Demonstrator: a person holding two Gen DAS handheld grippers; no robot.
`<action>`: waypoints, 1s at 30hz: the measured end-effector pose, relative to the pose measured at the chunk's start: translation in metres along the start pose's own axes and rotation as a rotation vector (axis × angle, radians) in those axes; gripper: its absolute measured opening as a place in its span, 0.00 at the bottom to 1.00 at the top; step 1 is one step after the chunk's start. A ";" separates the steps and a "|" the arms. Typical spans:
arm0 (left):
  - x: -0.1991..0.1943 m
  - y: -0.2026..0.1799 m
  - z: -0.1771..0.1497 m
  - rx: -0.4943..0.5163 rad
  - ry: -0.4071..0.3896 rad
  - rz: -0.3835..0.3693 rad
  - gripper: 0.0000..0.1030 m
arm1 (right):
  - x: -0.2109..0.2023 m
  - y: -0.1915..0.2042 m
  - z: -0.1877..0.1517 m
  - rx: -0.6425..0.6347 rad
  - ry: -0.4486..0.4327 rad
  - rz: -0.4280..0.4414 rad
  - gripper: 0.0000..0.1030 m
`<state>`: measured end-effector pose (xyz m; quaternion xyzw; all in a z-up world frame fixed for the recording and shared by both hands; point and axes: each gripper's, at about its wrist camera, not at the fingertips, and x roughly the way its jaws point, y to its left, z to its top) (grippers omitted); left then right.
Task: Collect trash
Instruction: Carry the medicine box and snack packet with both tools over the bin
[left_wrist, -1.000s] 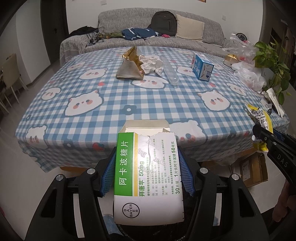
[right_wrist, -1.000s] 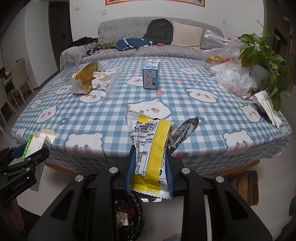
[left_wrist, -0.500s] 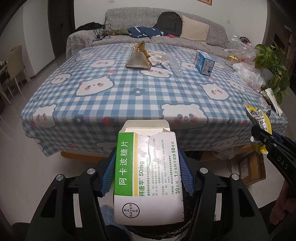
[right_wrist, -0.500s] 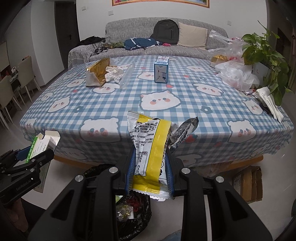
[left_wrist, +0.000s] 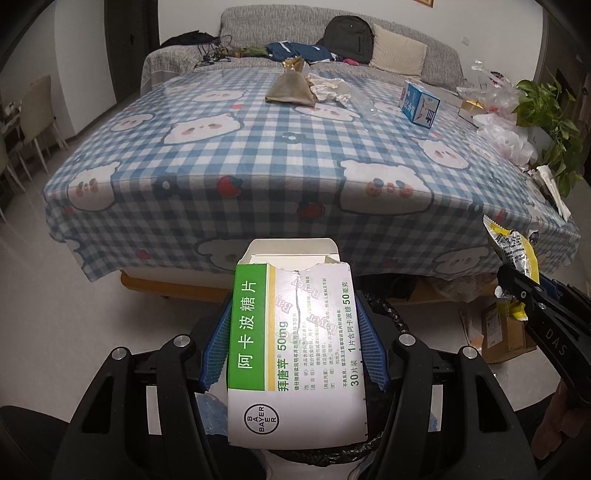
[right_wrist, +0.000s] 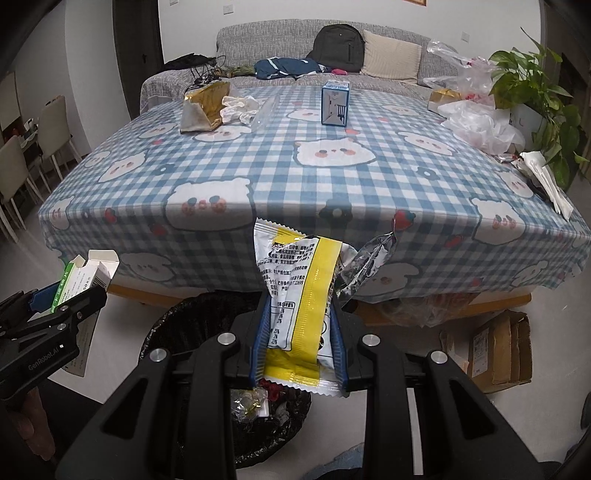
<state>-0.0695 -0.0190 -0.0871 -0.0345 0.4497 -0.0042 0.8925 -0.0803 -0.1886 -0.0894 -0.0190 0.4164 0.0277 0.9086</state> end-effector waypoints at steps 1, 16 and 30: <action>0.002 -0.001 -0.003 0.001 0.004 0.000 0.58 | 0.002 0.001 -0.004 -0.002 0.007 0.001 0.26; 0.044 -0.003 -0.029 0.019 0.050 -0.001 0.58 | 0.022 0.009 -0.035 -0.041 0.049 -0.009 0.26; 0.079 -0.019 -0.042 0.046 0.110 -0.029 0.58 | 0.050 -0.006 -0.047 -0.012 0.106 -0.021 0.27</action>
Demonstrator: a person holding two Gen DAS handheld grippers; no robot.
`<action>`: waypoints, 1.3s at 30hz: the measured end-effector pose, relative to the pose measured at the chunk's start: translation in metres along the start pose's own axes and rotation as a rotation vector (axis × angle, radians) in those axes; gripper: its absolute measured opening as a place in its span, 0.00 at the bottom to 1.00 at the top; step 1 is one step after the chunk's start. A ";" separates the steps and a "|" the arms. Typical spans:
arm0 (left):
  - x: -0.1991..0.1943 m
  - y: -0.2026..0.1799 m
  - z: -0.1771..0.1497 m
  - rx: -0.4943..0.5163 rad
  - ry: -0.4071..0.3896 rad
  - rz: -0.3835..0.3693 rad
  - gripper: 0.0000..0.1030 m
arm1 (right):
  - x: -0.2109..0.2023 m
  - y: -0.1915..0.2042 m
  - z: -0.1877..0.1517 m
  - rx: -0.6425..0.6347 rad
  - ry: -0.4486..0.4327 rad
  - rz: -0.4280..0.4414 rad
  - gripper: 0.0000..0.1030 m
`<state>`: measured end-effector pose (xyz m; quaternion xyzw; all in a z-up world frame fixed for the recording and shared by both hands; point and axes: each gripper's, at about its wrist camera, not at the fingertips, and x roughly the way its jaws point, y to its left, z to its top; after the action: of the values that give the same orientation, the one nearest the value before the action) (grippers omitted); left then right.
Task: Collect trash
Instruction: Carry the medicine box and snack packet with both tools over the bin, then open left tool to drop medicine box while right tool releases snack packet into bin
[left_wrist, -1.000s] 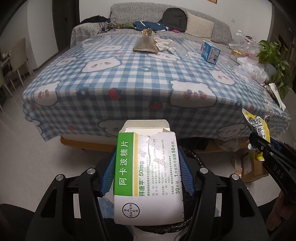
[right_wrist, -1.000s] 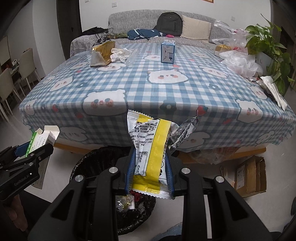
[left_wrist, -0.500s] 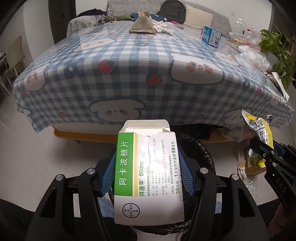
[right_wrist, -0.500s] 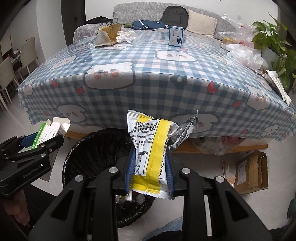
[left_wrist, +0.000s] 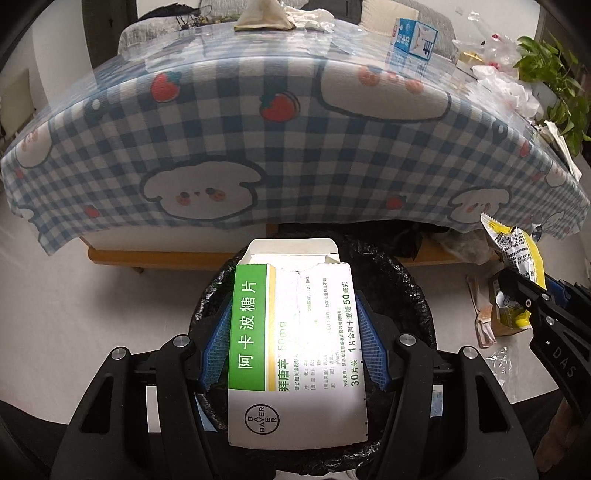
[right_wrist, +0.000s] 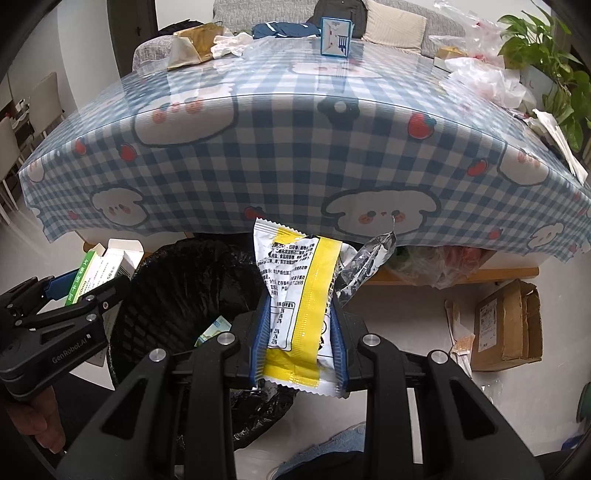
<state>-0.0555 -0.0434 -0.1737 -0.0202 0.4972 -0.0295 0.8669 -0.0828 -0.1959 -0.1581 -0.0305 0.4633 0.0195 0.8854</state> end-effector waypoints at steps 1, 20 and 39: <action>0.002 -0.002 0.000 0.005 0.003 0.001 0.58 | 0.001 -0.001 0.000 0.002 0.000 -0.002 0.27; -0.025 0.018 0.007 0.025 -0.064 -0.006 0.94 | 0.004 0.032 0.002 -0.033 0.000 0.013 0.27; -0.031 0.100 -0.006 -0.081 -0.060 0.029 0.94 | 0.033 0.095 0.003 -0.067 0.039 0.070 0.30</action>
<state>-0.0731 0.0586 -0.1566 -0.0489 0.4719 0.0039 0.8803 -0.0673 -0.1006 -0.1873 -0.0444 0.4804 0.0655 0.8735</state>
